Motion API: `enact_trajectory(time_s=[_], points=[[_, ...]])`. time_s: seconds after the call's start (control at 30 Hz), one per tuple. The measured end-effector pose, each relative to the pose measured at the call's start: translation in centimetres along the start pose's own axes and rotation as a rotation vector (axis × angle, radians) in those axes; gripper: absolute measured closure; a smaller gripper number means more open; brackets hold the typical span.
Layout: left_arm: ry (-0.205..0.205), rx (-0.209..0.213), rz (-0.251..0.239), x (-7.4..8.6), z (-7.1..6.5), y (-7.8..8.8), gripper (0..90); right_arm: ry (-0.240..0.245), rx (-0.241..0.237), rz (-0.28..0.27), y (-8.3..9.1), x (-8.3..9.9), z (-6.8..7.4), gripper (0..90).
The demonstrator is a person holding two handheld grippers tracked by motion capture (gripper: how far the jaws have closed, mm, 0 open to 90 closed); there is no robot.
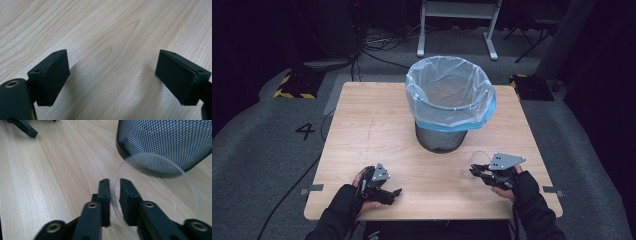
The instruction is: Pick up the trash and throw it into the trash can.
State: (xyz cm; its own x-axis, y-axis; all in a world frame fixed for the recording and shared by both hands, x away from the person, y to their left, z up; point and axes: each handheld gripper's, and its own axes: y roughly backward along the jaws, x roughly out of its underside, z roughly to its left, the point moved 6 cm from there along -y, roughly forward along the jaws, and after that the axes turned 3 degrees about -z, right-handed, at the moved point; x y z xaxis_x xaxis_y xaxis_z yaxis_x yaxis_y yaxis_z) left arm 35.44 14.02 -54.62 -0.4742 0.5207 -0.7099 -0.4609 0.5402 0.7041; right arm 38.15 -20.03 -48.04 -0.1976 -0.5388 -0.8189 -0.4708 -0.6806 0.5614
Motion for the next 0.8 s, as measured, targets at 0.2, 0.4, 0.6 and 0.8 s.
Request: enact_trajectory(time_s=[0.2, 0.4, 0.6, 0.8], points=[[0.0, 0.0, 0.0, 0.0, 0.0, 0.0, 12.3, -0.015, 0.03, -0.017, 0.2, 0.1, -0.8, 83.9], [-0.004, 0.0, -0.001, 0.0, 0.0, 0.0, 12.3, -0.052, 0.06, -0.029, 0.5, 0.3, -2.0, 85.0], [-0.004, 0.0, -0.001, 0.0, 0.0, 0.0, 12.3, -0.079, 0.117, -0.048, 1.2, 0.4, -3.8, 85.6], [-0.002, 0.0, -0.002, 0.0, 0.0, 0.0, 12.3, -0.091, 0.222, -0.078, 2.5, -0.1, -7.5, 85.7]])
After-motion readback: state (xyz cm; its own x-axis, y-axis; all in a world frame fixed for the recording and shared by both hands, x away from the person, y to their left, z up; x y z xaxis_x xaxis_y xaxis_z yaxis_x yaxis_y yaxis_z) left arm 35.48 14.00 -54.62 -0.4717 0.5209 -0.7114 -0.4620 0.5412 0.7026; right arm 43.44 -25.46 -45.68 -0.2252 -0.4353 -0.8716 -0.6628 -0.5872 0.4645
